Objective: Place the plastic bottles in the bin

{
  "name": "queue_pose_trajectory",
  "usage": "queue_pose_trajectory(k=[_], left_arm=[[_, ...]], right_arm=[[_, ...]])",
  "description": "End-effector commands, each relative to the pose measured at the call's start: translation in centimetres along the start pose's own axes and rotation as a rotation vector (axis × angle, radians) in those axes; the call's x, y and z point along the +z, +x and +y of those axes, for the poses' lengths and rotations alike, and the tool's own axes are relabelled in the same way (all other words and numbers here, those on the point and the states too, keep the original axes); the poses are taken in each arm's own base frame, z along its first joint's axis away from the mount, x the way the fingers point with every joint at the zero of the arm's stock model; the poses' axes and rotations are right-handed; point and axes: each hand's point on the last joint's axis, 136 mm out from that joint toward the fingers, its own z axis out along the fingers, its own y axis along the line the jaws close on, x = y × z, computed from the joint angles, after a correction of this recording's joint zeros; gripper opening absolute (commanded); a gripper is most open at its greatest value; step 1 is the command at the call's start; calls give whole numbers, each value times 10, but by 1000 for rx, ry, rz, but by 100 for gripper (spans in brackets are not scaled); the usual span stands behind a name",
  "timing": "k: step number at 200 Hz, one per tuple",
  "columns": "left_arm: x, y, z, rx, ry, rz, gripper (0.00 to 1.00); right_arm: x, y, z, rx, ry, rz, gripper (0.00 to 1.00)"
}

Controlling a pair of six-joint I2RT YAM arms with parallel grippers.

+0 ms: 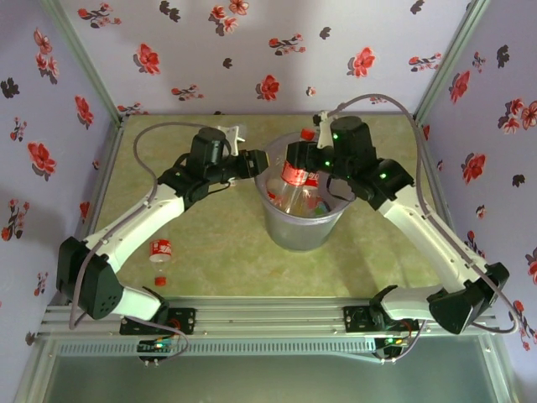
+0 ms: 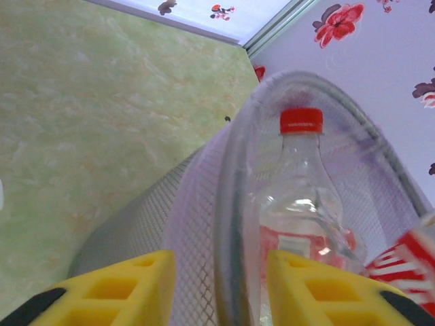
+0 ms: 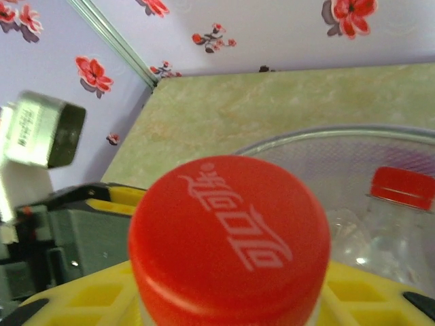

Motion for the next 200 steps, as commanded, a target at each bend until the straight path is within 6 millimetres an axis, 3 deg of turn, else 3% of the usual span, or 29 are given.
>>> queue_pose_trajectory(k=[1,76,98,135,161,200], left_arm=[[-1,-7,-3,-12,0,-37,38],[-3,-9,-3,-31,-13,-62,30],[-4,-10,-2,-30,-18,-66,27],[-4,-11,0,-30,-33,-69,24],[-4,-11,3,-31,-45,-75,21],[-6,-14,4,-30,-60,-87,19]], right_arm=[[5,8,16,36,-68,-13,25],[32,71,18,-124,-115,141,26],[27,72,23,-177,-149,137,28],[2,57,52,-273,-290,68,32],[1,78,61,-342,-372,125,31],[6,111,44,-400,-343,222,34]])
